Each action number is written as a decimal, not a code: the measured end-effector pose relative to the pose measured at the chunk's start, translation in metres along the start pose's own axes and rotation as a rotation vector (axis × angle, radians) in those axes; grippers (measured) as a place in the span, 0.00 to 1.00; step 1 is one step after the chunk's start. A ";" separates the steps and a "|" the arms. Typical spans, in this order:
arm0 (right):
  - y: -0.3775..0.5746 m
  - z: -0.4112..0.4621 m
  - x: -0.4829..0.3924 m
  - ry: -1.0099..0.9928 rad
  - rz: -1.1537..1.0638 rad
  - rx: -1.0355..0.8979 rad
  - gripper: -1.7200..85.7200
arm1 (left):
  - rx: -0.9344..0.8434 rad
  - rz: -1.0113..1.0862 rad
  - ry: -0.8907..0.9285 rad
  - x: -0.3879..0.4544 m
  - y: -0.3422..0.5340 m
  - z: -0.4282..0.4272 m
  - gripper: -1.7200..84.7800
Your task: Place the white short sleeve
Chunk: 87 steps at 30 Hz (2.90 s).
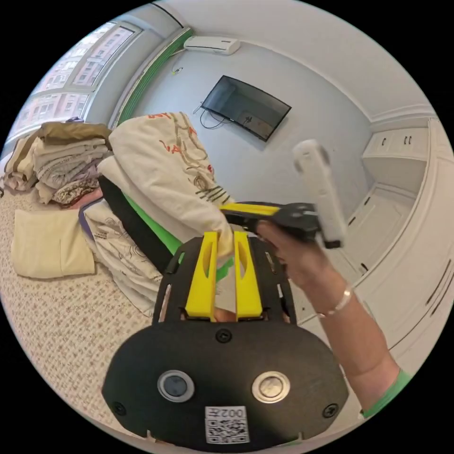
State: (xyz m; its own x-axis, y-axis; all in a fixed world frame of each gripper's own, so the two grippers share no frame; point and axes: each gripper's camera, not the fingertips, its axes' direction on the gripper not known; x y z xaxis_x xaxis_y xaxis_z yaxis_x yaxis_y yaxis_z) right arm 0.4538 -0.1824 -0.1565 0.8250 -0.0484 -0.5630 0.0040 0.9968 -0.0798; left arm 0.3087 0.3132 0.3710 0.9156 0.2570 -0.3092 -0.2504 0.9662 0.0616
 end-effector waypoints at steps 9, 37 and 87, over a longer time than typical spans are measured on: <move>0.014 0.022 -0.006 0.107 0.013 0.215 0.01 | 0.206 0.265 -0.310 0.026 0.101 -0.093 0.01; 0.041 0.109 -0.101 -0.115 -0.162 0.229 0.01 | 0.009 0.636 -0.563 0.039 -0.118 0.098 0.01; 0.049 0.128 -0.141 -0.050 0.087 0.312 0.01 | 0.162 0.288 -0.738 -0.039 0.144 -0.188 0.01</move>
State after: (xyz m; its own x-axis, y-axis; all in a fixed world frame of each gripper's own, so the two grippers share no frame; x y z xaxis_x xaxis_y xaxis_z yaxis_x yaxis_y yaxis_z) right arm 0.4104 -0.1182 0.0244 0.8567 0.0336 -0.5147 0.0986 0.9688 0.2274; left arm 0.1781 0.4380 0.2131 0.8078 0.3894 0.4426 -0.5114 0.8364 0.1975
